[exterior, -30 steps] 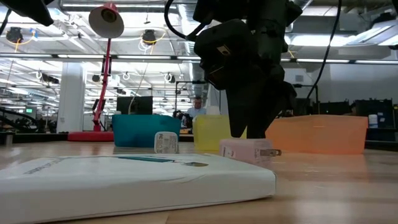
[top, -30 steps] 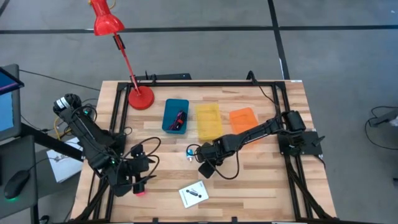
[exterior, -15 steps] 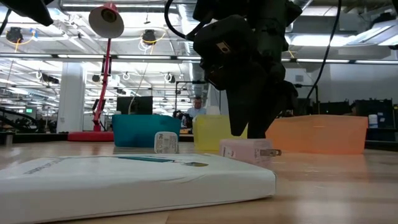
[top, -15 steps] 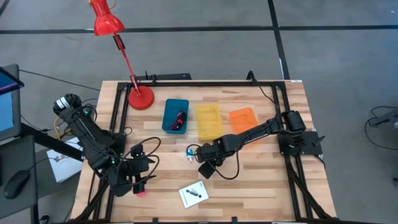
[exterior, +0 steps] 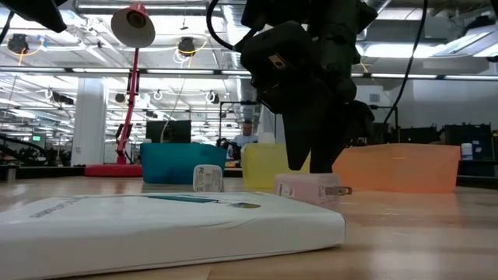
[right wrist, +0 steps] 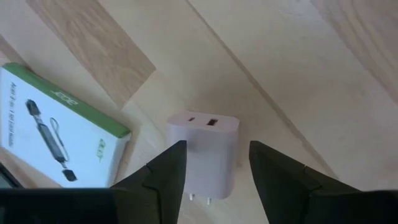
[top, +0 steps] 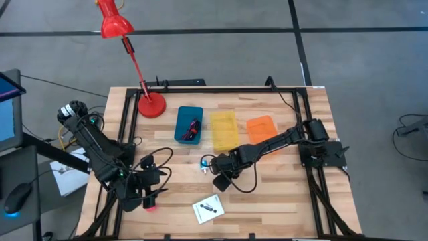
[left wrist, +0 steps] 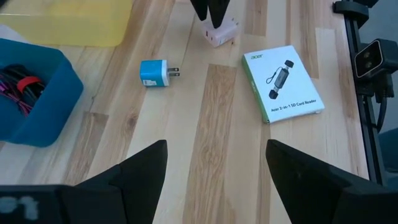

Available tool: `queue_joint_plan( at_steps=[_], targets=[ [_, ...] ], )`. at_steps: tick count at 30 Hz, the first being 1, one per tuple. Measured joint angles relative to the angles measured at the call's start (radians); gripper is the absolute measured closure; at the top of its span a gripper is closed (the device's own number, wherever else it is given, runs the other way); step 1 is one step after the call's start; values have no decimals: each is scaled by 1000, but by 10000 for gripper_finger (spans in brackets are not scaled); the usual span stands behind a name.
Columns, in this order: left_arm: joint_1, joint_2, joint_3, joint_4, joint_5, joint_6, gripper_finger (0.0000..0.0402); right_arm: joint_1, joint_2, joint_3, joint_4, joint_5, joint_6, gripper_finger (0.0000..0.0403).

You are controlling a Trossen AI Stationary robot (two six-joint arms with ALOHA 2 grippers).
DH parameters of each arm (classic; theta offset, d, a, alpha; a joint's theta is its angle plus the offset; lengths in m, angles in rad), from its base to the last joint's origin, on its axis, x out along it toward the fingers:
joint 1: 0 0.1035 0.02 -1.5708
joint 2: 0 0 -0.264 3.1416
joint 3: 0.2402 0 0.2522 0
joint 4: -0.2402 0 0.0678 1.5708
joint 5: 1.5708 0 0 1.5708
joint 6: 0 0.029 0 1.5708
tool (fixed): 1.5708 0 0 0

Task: Pick and place items into bin
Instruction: Put the white charger adapter into the yellow bin

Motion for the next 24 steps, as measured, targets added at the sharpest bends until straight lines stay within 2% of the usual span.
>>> queue_joint_plan(
  at_steps=[24],
  targets=[
    [0, 0, 0, 0, 0, 20, 139, 6, -1, 0, 52, -1, 40, 234]
  ],
)
